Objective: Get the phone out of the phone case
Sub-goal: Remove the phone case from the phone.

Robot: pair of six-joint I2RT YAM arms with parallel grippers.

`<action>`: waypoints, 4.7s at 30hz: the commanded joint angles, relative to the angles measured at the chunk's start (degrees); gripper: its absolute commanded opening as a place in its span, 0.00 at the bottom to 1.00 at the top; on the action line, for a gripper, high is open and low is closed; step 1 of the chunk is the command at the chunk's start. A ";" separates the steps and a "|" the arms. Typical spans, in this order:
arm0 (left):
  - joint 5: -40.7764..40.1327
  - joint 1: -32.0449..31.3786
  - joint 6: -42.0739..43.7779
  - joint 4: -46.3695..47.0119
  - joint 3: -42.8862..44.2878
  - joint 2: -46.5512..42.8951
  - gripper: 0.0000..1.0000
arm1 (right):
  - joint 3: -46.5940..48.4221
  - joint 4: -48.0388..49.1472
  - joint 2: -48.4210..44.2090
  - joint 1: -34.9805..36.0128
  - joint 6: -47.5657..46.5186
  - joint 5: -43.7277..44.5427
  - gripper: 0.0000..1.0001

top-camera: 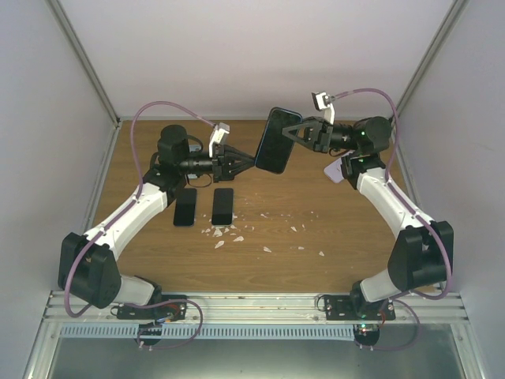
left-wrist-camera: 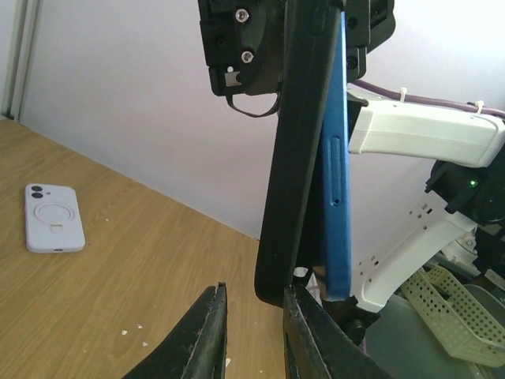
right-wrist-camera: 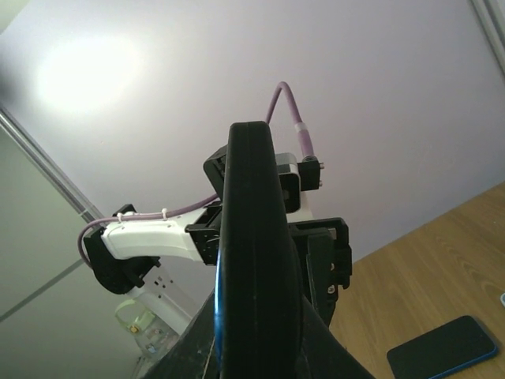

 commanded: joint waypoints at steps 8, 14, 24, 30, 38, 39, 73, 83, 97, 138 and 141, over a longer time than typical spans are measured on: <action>-6.54 0.74 -1.08 -0.36 0.40 1.62 0.22 | 0.72 9.03 -2.02 5.17 6.92 -4.84 0.00; -6.73 0.65 -1.83 -0.23 1.92 2.29 0.24 | -0.02 3.27 -2.02 8.02 1.87 -5.72 0.01; -3.75 0.61 -3.83 2.55 4.30 2.67 0.28 | -0.42 -8.83 -1.64 10.08 -8.69 -6.10 0.00; -3.14 0.64 -3.80 2.60 6.93 3.47 0.31 | -0.65 -14.73 -1.43 11.20 -13.39 -6.12 0.00; 2.04 0.44 -7.61 8.98 8.59 4.18 0.37 | -2.83 -16.61 -0.83 13.62 -15.08 -6.05 0.00; 2.62 0.31 -8.05 9.58 8.77 4.30 0.37 | -3.18 -16.78 -0.65 14.10 -15.25 -6.18 0.00; -5.08 2.91 -27.07 15.12 -4.21 3.28 0.00 | 8.99 -43.01 3.19 4.25 -34.24 3.42 0.77; -9.95 4.76 -35.22 11.57 -5.56 4.57 0.00 | 13.20 -64.11 0.53 5.19 -62.90 21.97 0.89; -12.69 4.92 -40.07 7.18 -5.37 6.21 0.04 | 9.25 -69.87 -3.03 20.40 -89.51 49.61 0.80; -12.66 3.97 -49.19 10.98 -9.16 8.54 0.00 | -5.71 -43.08 -1.06 36.75 -121.10 96.26 0.35; -12.63 3.69 -49.74 11.36 -9.22 9.08 0.00 | -6.69 -41.92 -1.03 37.26 -122.37 97.47 0.29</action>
